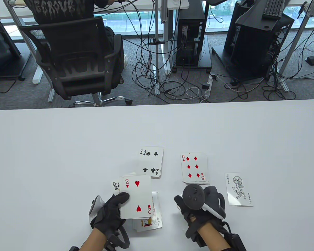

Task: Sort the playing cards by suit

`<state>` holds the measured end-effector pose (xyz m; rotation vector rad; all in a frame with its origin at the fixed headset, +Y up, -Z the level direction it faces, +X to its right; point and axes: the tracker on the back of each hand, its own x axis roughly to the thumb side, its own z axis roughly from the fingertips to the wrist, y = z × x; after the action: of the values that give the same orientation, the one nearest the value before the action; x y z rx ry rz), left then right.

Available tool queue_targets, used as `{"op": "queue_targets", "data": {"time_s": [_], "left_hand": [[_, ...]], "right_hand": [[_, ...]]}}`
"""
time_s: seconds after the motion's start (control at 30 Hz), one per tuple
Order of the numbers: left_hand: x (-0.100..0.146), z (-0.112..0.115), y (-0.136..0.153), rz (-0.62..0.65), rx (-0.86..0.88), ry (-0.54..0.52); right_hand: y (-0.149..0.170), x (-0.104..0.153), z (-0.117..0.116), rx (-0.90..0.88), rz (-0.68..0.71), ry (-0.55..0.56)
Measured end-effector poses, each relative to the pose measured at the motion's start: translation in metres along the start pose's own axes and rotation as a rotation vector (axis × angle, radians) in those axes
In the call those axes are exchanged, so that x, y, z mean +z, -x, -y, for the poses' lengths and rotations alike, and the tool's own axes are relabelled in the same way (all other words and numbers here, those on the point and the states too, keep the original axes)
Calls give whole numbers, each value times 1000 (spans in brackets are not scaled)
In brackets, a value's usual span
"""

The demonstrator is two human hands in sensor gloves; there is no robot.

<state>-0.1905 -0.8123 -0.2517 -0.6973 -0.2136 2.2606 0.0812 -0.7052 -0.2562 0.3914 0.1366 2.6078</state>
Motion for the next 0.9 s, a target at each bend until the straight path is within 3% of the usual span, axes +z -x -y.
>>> {"op": "queue_targets", "data": {"time_s": [0.13, 0.33, 0.57, 0.9], "left_hand": [[0, 0, 0, 2, -1, -1], [0, 0, 0, 5, -1, 2], [-1, 0, 0, 2, -7, 8], [-1, 0, 0, 2, -17, 25]], "right_hand": [[-28, -8, -11, -155, 109, 79], [-48, -16, -32, -170, 149, 43], [-48, -17, -38, -224, 148, 132], [-36, -17, -38, -369, 106, 141]]}}
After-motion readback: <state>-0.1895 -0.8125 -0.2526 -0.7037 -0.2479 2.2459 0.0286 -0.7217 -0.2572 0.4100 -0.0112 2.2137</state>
